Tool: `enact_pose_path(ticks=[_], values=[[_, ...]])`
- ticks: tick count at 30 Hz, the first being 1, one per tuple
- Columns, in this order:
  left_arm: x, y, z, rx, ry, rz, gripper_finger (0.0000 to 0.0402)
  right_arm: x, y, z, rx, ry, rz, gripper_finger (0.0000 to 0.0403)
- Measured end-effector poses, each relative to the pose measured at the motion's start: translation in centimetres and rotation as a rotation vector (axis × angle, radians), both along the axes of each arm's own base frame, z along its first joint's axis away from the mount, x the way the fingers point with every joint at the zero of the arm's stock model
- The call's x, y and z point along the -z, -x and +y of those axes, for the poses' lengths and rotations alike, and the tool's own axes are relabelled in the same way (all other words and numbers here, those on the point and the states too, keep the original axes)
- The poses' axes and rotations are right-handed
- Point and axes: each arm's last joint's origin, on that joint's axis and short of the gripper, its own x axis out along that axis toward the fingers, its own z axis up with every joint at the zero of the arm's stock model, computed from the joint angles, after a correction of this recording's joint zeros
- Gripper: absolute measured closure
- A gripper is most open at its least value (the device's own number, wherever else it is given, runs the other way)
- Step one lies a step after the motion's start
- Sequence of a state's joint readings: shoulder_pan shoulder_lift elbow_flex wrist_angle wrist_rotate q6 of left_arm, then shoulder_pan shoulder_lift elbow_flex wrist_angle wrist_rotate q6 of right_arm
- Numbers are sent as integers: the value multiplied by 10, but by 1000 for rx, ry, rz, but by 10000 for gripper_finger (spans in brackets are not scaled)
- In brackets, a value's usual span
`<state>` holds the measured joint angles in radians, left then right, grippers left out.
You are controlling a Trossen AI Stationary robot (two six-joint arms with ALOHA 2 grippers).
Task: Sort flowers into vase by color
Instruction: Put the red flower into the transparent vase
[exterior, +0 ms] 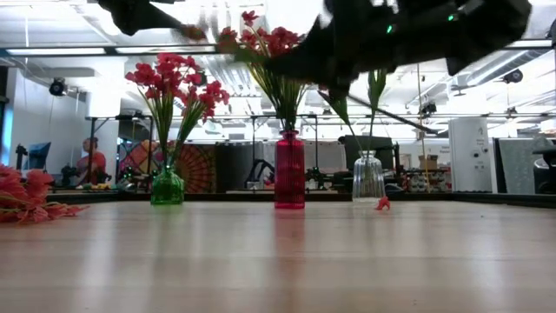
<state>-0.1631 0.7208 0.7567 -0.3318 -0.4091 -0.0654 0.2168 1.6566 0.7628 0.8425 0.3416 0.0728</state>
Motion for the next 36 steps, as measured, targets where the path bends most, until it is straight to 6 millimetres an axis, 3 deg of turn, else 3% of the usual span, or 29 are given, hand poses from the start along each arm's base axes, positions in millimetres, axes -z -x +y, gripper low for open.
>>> enact_pose_path(ticks=[8,13,20,26,31,36], values=[[6,-9,-2,4,1,41,102,-28,15,-1,9,207,-390,385],[11,-21,-8,160,21,59,102,-37,19,3,-107,281,-593,385],[32,-49,-20,430,40,-122,102,-53,10,14,-214,337,-681,385],[55,-71,-26,459,45,-220,102,-69,-1,18,-208,356,-711,385],[60,-92,-30,460,45,-309,102,-82,-16,22,-208,387,-673,385],[59,-112,-35,525,47,-294,102,-97,-31,26,-218,411,-619,385]])
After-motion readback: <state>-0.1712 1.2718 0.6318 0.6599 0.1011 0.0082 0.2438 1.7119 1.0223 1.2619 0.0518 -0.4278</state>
